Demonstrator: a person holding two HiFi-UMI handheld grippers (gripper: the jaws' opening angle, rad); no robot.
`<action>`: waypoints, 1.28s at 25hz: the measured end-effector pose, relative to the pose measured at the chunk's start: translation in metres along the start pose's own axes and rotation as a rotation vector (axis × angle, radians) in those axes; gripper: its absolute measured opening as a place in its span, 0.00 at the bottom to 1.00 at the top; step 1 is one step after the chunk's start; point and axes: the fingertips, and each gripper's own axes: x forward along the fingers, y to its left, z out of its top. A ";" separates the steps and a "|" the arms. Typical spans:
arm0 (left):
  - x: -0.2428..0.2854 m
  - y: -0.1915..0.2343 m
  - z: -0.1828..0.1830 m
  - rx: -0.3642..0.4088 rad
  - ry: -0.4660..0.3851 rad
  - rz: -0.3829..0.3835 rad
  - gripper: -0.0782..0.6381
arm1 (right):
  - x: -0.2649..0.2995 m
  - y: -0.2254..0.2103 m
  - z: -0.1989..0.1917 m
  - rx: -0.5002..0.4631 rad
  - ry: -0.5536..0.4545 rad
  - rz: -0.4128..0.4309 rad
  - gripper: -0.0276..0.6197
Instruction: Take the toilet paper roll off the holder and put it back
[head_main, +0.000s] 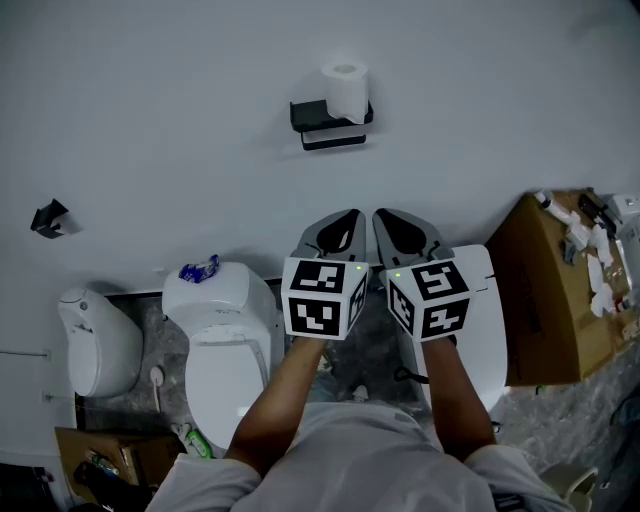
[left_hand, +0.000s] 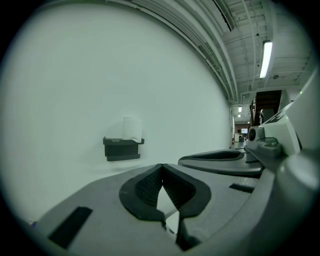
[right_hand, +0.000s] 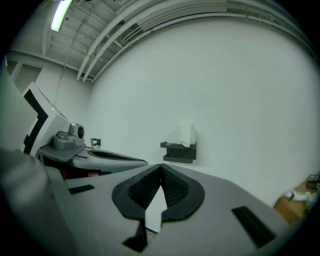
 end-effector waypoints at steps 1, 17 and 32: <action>0.002 0.002 0.001 -0.001 -0.002 0.002 0.12 | 0.003 -0.002 0.001 -0.003 -0.002 0.000 0.05; 0.075 0.066 0.028 0.002 -0.016 -0.025 0.12 | 0.088 -0.044 0.029 -0.022 -0.024 -0.045 0.05; 0.129 0.113 0.057 0.023 -0.028 -0.094 0.12 | 0.153 -0.077 0.054 -0.033 -0.013 -0.137 0.13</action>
